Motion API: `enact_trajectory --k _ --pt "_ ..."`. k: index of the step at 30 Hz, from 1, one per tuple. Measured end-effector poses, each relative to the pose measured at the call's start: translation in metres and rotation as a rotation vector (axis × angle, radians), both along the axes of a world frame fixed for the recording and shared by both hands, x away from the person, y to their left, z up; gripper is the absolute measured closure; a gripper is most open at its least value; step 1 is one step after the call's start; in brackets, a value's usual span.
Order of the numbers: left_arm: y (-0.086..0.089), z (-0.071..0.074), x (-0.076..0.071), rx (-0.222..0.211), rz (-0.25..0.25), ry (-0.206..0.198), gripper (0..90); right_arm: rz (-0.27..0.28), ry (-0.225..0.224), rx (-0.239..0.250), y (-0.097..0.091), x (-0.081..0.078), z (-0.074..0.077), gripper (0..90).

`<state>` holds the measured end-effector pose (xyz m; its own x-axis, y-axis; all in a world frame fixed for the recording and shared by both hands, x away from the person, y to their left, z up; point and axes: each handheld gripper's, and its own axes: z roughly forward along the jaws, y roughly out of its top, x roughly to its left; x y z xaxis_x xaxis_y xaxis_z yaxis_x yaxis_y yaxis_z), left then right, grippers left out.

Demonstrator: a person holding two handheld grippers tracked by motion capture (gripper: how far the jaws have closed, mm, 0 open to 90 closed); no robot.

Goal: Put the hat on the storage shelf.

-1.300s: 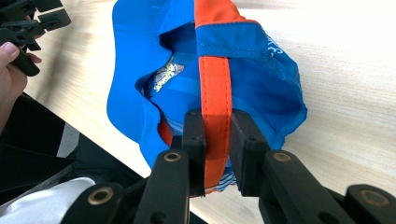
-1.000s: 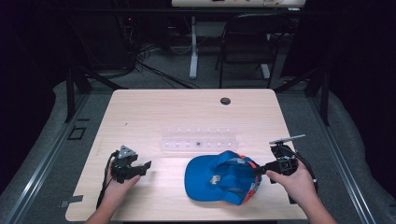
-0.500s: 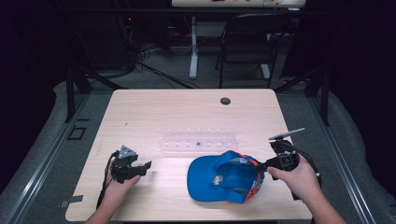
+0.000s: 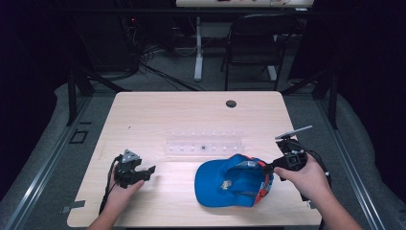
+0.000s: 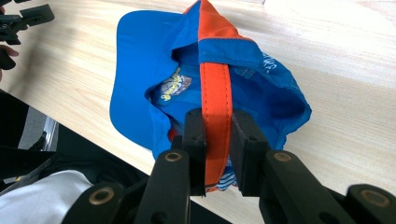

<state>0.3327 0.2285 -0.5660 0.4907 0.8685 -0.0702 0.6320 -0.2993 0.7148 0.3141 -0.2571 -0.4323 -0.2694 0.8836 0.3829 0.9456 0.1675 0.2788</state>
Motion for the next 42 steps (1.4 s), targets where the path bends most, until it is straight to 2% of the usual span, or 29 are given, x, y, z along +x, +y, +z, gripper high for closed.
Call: enact_trajectory --k 1,4,7,9,12,18,26,29,34,37,42 --pt "0.0 0.0 0.0 0.0 0.0 -0.001 33.6 0.009 0.014 -0.001 0.0 0.001 0.002 77.7" --pt "0.0 0.0 0.0 0.0 -0.001 0.0 33.6 -0.023 0.019 0.014 0.002 0.002 0.004 77.7" --pt "0.0 0.0 0.0 0.002 -0.003 0.003 33.5 -0.008 0.042 0.017 0.001 0.004 0.008 77.7" --pt "0.0 0.0 0.0 0.0 -0.002 0.004 33.6 -0.029 0.04 0.022 0.002 0.004 0.009 77.7" --pt "-0.001 -0.001 0.0 -0.001 0.001 0.003 33.5 -0.032 0.054 0.04 0.002 0.006 0.015 77.7" --pt "-0.002 -0.001 0.0 -0.001 0.001 0.003 33.6 -0.026 0.078 0.038 0.002 0.008 0.025 77.7" --pt "-0.002 -0.001 0.0 0.0 -0.003 0.004 33.5 -0.044 0.12 0.079 0.003 0.012 0.034 77.6" --pt "-0.002 -0.001 0.0 0.001 0.01 0.002 33.5 -0.06 0.115 0.093 0.003 0.013 0.039 77.6" --pt "-0.001 -0.003 0.001 -0.002 0.013 0.022 33.0 -0.061 0.117 0.087 0.002 0.015 0.047 77.6" --pt "-0.001 -0.002 0.001 -0.005 0.011 0.02 32.4 -0.06 0.123 0.105 0.002 0.016 0.054 77.7" --pt "-0.002 -0.003 0.001 -0.003 0.009 0.017 32.4 -0.072 0.123 0.108 0.006 0.017 0.058 77.7"
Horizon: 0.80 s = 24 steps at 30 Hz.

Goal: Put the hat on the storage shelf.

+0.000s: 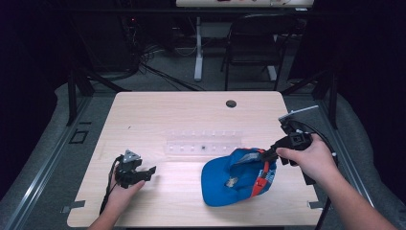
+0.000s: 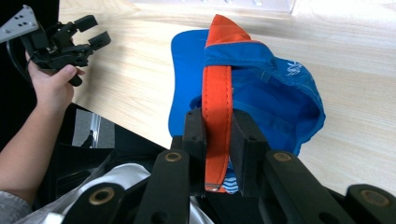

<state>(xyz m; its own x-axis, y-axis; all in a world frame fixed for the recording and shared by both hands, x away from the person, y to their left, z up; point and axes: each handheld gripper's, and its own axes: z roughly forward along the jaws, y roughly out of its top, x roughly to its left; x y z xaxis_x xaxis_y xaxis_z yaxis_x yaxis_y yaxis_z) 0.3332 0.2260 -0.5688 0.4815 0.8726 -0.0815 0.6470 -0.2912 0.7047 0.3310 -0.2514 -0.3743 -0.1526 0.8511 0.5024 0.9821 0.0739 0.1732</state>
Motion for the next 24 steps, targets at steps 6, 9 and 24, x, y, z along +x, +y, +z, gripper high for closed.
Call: enact_trajectory --k 6,9,24 --pt "-0.001 0.001 -0.001 -0.01 -0.017 -0.009 32.5 0.015 0.003 0.0 0.004 0.002 0.009 77.7" --pt "-0.003 0.001 -0.001 -0.023 -0.031 -0.016 33.1 0.021 0.004 0.016 0.004 0.003 0.017 77.7" --pt "-0.007 0.0 -0.002 -0.007 -0.055 0.009 34.5 -0.002 -0.003 0.014 0.0 0.011 0.035 77.6"
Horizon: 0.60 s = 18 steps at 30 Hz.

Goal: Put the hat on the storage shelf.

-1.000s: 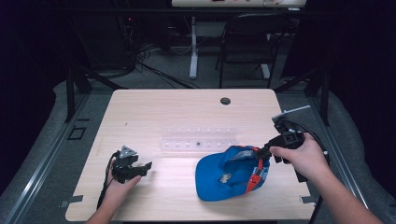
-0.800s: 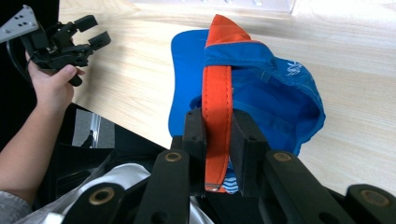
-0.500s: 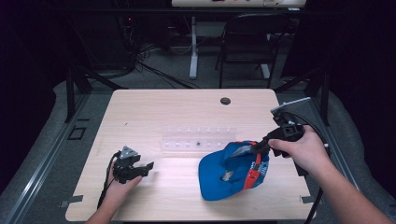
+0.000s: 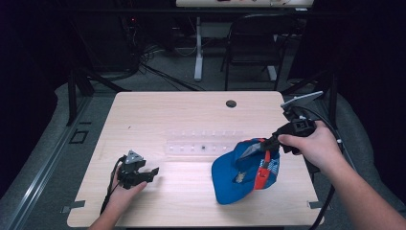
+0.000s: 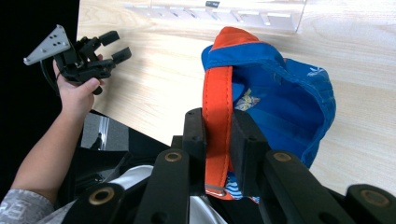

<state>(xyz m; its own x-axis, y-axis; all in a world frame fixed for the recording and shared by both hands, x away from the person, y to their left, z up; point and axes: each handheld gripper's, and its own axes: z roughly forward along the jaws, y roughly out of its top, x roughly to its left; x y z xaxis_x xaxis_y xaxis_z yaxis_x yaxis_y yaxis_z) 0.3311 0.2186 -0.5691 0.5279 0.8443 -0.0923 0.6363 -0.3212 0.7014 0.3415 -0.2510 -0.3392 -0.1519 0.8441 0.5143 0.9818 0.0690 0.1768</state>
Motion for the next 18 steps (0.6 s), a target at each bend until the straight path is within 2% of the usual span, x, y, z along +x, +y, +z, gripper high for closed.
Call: enact_trajectory --k 4,5,10,11,14,16,17,18 --pt "-0.0029 -0.0009 -0.0009 0.008 -0.023 0.006 35.9 -0.005 0.006 0.0 -0.0013 0.0002 0.0017 77.7" --pt "-0.0046 -0.0007 -0.0016 0.019 -0.037 0.002 37.1 0.006 0.012 0.011 -0.0018 0.0002 0.0037 77.7" --pt "-0.0059 0.0001 -0.0026 0.024 -0.049 -0.009 38.4 0.001 0.018 0.039 -0.0027 0.0003 0.0074 77.7" --pt "-0.0056 0.0009 -0.0032 0.023 -0.045 -0.023 38.5 -0.005 0.023 0.066 -0.004 0.0009 0.0086 77.6" --pt "-0.0049 0.0014 -0.0032 0.015 -0.041 -0.021 38.7 0.003 0.035 0.087 -0.0062 0.0016 0.0095 77.7" --pt "-0.0043 0.0012 -0.0031 0.018 -0.039 -0.024 38.7 -0.031 0.029 0.111 -0.0071 0.0017 0.0086 77.7" --pt "-0.0043 0.0012 -0.0031 0.018 -0.039 -0.024 38.7 -0.023 0.031 0.12 -0.009 0.0024 0.0079 77.7" --pt "-0.0043 0.0015 -0.0034 0.013 -0.035 -0.027 38.6 -0.041 0.03 0.127 -0.0088 0.0026 0.0071 77.7"
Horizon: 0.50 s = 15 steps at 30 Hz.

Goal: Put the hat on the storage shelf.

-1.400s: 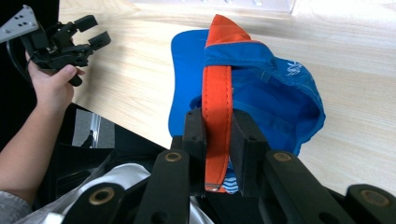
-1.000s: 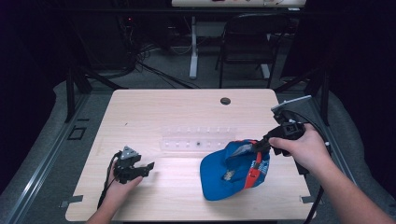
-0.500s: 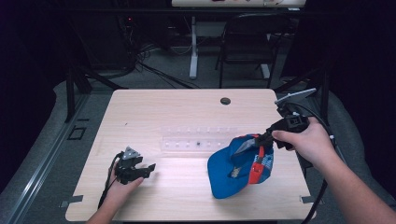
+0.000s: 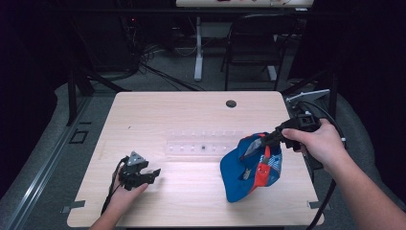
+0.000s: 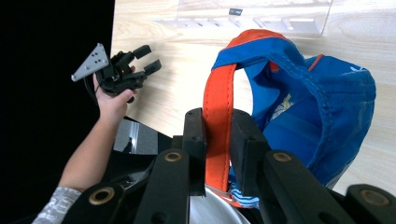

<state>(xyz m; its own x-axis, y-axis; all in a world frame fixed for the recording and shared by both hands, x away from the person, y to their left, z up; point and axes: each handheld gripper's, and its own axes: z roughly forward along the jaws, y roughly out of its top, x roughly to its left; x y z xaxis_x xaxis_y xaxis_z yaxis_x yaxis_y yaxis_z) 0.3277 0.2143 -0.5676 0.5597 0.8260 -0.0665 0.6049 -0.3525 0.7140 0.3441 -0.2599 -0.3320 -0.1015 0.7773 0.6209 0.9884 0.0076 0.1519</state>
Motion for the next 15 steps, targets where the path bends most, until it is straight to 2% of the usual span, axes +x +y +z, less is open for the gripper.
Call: enact_trajectory --k 2,4,7,14,15 --pt "0.0002 0.0002 0.0 0.0 -0.003 -0.001 38.5 0.006 0.0 0.002 -0.0014 0.0008 -0.0007 77.8" --pt "-0.0003 0.0001 -0.0003 -0.005 -0.003 0.0 38.7 -0.002 0.011 0.041 -0.0038 0.0021 -0.0028 77.7" --pt "-0.001 0.0 -0.0005 -0.012 -0.006 0.0 39.4 -0.005 0.018 0.06 -0.0048 0.0025 -0.0034 77.7" --pt "-0.0032 0.0014 -0.0024 -0.014 -0.013 -0.012 40.1 -0.013 0.0 0.115 -0.0053 0.0024 0.0009 77.7" --pt "-0.0035 0.0016 -0.0027 -0.013 -0.013 -0.015 40.1 -0.008 -0.014 0.125 -0.0059 0.0024 0.0035 77.7"
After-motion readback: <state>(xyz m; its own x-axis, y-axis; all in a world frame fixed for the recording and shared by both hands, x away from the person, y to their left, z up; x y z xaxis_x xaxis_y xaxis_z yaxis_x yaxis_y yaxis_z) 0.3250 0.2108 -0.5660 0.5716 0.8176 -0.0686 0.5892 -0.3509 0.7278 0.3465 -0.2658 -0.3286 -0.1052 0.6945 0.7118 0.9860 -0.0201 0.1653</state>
